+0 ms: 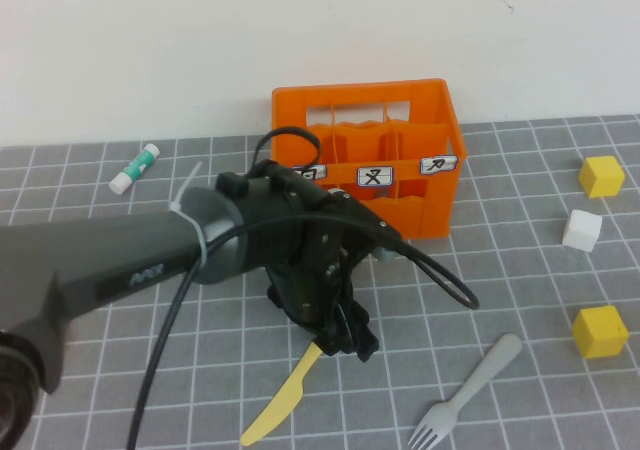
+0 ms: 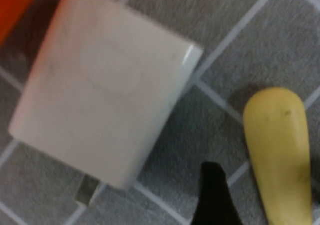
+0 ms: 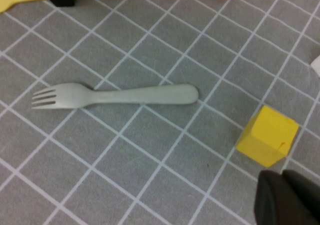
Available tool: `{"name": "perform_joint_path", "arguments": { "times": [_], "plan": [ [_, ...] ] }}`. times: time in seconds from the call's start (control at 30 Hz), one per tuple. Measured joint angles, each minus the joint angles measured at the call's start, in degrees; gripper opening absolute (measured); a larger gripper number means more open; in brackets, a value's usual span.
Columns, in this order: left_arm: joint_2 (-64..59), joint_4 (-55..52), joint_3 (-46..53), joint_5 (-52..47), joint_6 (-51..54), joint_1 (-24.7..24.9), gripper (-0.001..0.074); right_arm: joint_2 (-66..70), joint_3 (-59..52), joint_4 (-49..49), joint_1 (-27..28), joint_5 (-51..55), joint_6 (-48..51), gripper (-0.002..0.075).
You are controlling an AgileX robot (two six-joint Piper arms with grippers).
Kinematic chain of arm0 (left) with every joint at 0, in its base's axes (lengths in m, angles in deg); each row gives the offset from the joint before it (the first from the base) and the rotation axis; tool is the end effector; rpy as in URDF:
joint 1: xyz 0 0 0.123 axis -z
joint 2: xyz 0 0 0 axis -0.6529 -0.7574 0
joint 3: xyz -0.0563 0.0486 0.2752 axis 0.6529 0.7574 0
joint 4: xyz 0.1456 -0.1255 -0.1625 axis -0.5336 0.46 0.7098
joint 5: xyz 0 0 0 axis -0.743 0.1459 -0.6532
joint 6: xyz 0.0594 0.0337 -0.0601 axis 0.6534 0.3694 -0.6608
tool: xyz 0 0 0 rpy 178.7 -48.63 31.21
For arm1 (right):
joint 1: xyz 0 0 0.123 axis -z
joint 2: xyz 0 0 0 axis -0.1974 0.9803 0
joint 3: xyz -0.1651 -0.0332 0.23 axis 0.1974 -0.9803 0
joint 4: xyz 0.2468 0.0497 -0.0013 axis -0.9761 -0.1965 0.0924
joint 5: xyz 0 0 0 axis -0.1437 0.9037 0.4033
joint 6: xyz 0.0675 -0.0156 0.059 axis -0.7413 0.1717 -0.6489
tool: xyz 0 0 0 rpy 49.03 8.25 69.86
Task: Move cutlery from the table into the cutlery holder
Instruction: Pick up the knife
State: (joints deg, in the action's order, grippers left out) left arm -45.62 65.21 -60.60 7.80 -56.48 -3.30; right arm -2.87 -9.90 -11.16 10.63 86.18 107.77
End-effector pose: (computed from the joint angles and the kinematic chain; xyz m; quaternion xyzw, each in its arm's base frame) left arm 0.3196 -0.2411 0.1748 0.3548 0.9217 -0.0283 0.1544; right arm 0.1330 0.0320 0.2543 -0.3107 0.8493 0.0451 0.4244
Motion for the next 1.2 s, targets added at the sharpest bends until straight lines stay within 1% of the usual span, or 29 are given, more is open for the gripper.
{"name": "perform_joint_path", "arguments": {
  "times": [0.1, 0.17, 0.23, 0.37, 0.43, 0.47, 0.97, 1.1, 1.2],
  "plan": [
    [-0.49, -2.09, -0.25, 0.04, -0.23, 1.17, 0.0400, 0.00, 0.00, 0.00, 0.00, -0.22, 0.09, -0.0003],
    [-0.63, -2.98, -0.47, -0.38, -1.50, 1.52, 0.0382, 0.00, 0.00, 0.00, 0.00, -0.50, 0.09, -0.0003],
    [-0.74, -3.02, -0.65, -0.79, -3.18, 1.66, 0.0340, 0.00, 0.00, 0.00, 0.00, -0.48, 0.09, -0.0003],
    [-0.92, -2.19, -0.79, -1.63, -4.98, 1.81, 0.0223, 0.00, 0.00, 0.00, 0.00, -0.57, 0.09, -0.0003],
    [-0.92, -1.78, -0.79, -1.88, -5.46, 1.81, 0.0179, 0.00, 0.00, 0.00, 0.00, -0.57, 0.09, -0.0003],
    [-0.97, -1.68, -0.79, -2.02, -5.74, 1.81, 0.0169, 0.00, 0.00, 0.00, 0.00, -0.57, 0.09, -0.0003],
    [-0.81, -0.96, -1.20, -3.13, -7.02, 1.81, 0.0167, 0.00, 0.00, -1.50, 0.00, -0.57, 0.22, -0.0003],
    [0.93, -0.73, -0.68, -5.86, -7.25, 1.81, 0.0166, 0.00, 0.00, -1.50, 0.00, -0.57, 0.22, -0.0003],
    [3.68, -1.24, -0.68, -6.03, -7.38, 1.81, 0.0165, 0.00, 0.00, -1.50, 0.00, -0.57, 0.22, -0.0003]
  ]
}}
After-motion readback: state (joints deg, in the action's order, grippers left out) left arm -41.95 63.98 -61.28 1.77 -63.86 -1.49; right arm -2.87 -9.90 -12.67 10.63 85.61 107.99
